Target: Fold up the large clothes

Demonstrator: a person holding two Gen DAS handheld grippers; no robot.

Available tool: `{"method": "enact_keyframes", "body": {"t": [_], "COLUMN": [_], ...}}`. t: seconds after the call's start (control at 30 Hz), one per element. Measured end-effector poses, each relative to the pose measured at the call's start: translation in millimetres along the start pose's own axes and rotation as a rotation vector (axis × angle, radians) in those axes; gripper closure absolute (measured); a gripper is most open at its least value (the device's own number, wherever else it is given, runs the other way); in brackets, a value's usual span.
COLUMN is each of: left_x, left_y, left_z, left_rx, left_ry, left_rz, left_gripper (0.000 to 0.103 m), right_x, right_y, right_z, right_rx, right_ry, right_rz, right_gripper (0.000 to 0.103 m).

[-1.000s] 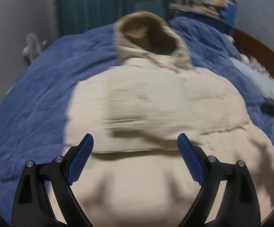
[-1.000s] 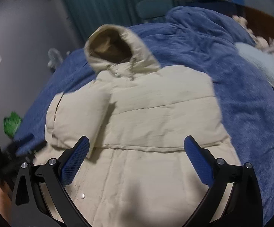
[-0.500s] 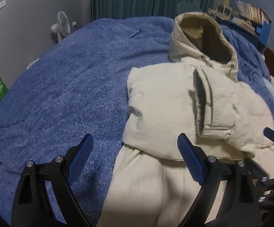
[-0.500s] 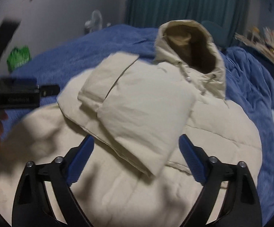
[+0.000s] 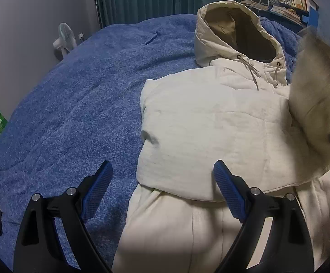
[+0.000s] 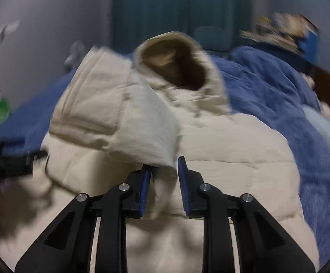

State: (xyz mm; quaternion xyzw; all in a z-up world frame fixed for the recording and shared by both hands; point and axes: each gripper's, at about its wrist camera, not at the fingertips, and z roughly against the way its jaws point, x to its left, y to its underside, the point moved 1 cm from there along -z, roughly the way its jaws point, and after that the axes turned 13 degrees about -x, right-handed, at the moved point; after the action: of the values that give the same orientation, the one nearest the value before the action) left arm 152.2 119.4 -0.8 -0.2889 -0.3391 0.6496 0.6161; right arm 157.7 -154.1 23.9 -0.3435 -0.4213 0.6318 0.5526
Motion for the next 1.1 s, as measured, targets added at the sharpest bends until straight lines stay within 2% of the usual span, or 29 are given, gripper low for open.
{"method": "enact_keyframes", "body": {"t": [0.07, 0.17, 0.23, 0.27, 0.3, 0.37, 0.4, 0.53, 0.57, 0.6, 0.63, 0.67, 0.7, 0.8, 0.9, 0.97, 1.1], "left_x": [1.2, 1.4, 0.1, -0.5, -1.1, -2.2, -3.1, -4.4, -4.3, -4.3, -3.9, -3.6, -3.5, -1.7, 0.1, -0.7, -7.4], "left_y": [0.0, 1.2, 1.8, 2.5, 3.2, 4.6, 5.1, 6.2, 6.3, 6.2, 6.3, 6.1, 5.9, 4.7, 2.7, 2.2, 6.1], "left_z": [-0.9, -1.7, -2.8, -3.2, -3.8, -4.8, -4.9, -5.4, -5.7, -5.6, -5.7, -5.6, -5.5, -4.8, -3.5, -3.0, -6.7], "left_rx": [0.002, 0.007, 0.011, 0.013, 0.017, 0.021, 0.022, 0.023, 0.024, 0.024, 0.024, 0.024, 0.024, 0.018, 0.013, 0.012, 0.027], "left_ry": [0.001, 0.004, 0.004, 0.004, 0.004, 0.007, 0.007, 0.006, 0.006, 0.006, 0.006, 0.005, 0.007, 0.008, 0.018, 0.025, 0.041], "left_rz": [0.005, 0.008, 0.005, 0.005, 0.004, 0.001, -0.003, -0.01, -0.01, -0.01, -0.009, -0.008, -0.007, 0.001, 0.008, 0.006, -0.009], "left_gripper": [0.017, 0.017, 0.017, 0.017, 0.017, 0.017, 0.017, 0.017, 0.017, 0.017, 0.017, 0.017, 0.017, 0.017, 0.017, 0.017, 0.017], "right_x": [-18.2, -41.2, -56.0, -67.1, -77.5, -95.9, -104.8, -135.2, -139.3, -143.8, -147.5, -151.2, -150.5, -142.5, -138.8, -146.9, -166.8], "right_y": [-1.1, 6.6, 13.5, 19.6, 24.9, 35.4, 40.6, 61.1, 65.0, 69.5, 72.6, 72.2, 71.2, 54.8, 40.8, 42.8, 69.6], "right_z": [1.5, -5.2, -13.2, -18.5, -22.8, -27.4, -29.1, -28.3, -29.6, -30.0, -28.7, -28.3, -23.5, 6.6, 32.6, 35.8, 9.1], "right_rx": [0.001, 0.058, 0.105, 0.146, 0.174, 0.197, 0.204, 0.201, 0.199, 0.2, 0.192, 0.182, 0.167, 0.101, 0.08, 0.107, 0.215], "right_ry": [0.023, 0.037, 0.033, 0.019, -0.016, -0.058, -0.048, 0.03, 0.019, 0.015, 0.008, 0.001, -0.006, 0.016, 0.059, 0.083, 0.132], "right_rz": [-0.069, -0.126, -0.198, -0.267, -0.344, -0.493, -0.548, -0.705, -0.747, -0.791, -0.831, -0.853, -0.869, -0.834, -0.754, -0.724, -0.735], "right_gripper": [0.079, 0.076, 0.059, 0.041, 0.03, 0.026, 0.021, 0.02, 0.025, 0.043, 0.054, 0.076, 0.085, 0.087, 0.088, 0.088, 0.084]}}
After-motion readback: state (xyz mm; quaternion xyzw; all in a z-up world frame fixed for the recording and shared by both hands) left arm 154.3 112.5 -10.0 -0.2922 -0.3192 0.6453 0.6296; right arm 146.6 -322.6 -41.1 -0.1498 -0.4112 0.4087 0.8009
